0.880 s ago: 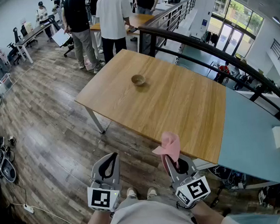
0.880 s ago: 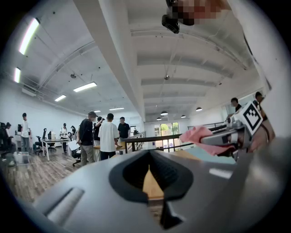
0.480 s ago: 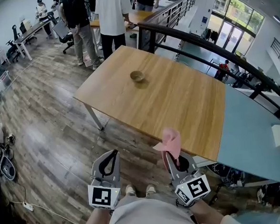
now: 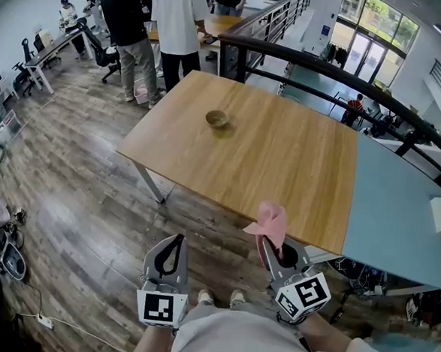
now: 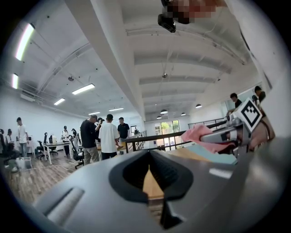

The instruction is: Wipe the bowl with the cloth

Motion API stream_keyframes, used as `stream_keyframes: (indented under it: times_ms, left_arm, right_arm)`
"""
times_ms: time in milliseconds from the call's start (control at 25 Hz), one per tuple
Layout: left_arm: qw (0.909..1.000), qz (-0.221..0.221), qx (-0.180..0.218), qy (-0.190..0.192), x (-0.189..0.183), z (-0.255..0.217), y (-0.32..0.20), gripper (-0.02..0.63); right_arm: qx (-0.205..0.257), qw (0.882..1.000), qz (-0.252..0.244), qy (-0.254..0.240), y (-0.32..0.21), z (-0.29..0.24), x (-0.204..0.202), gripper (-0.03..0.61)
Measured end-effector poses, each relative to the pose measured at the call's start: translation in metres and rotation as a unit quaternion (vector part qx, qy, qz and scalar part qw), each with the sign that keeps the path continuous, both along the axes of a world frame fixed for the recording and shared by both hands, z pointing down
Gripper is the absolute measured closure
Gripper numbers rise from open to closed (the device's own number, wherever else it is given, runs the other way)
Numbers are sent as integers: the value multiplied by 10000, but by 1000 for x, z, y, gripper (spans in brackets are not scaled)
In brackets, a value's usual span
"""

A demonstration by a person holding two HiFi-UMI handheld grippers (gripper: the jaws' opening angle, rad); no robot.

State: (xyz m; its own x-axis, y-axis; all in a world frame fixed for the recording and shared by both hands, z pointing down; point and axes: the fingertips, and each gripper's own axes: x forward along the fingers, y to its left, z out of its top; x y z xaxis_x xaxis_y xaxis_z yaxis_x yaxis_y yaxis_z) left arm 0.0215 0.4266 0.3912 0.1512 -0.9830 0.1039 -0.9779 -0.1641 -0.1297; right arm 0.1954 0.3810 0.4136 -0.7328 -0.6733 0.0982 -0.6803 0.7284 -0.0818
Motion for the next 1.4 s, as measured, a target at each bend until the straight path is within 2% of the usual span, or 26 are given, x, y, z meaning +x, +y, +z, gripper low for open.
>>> stream_keyframes:
  times_ms: [360,880,1160,1400]
  left_arm:
    - [9999,-164,-17,-53,24,2,-3,612]
    - [9992,-382,11,-70,64,6,-4,612]
    - [9989,-464,-8,-106,64,10,-8,612]
    - [9986,-504,93,-140,53,14,-24,612]
  right_arm:
    - [54,9997,-238,3,-4,2,20,563]
    - [11,9995,-288,-107,-20,9,65,563]
    - [93,9995,-273,-100,-34,11,71,563]
    - [152,9993,-322,-150,-48,12,60,563]
